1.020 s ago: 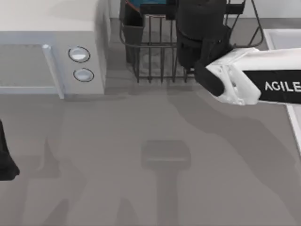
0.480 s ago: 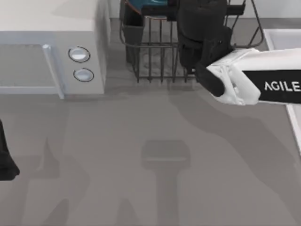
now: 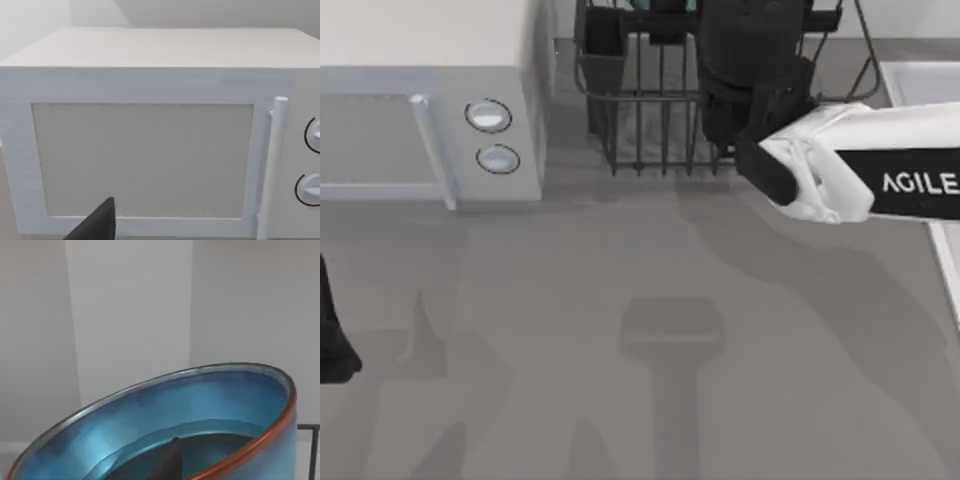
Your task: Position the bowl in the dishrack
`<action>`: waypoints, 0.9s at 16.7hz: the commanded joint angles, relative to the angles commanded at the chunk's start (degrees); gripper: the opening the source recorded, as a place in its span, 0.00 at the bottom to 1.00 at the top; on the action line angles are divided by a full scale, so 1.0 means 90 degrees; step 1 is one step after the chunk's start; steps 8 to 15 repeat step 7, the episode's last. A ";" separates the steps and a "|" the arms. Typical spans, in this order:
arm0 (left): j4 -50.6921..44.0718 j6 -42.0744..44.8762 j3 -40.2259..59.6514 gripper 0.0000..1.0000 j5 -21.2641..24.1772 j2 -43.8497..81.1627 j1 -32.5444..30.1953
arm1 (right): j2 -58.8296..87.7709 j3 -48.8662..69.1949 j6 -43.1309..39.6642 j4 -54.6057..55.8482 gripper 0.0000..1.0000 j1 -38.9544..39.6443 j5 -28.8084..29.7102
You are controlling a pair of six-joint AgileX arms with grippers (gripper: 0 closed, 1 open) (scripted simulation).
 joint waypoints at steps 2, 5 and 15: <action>0.0000 0.0000 0.0000 1.00 0.0000 0.0000 0.0000 | 0.0000 0.0000 0.0000 0.0000 1.00 0.0000 0.0000; 0.0000 0.0000 0.0000 1.00 0.0000 0.0000 0.0000 | 0.0000 0.0000 0.0000 0.0000 1.00 0.0000 0.0000; 0.0000 0.0000 0.0000 1.00 0.0000 0.0000 0.0000 | 0.0000 0.0000 0.0000 0.0000 1.00 0.0000 0.0000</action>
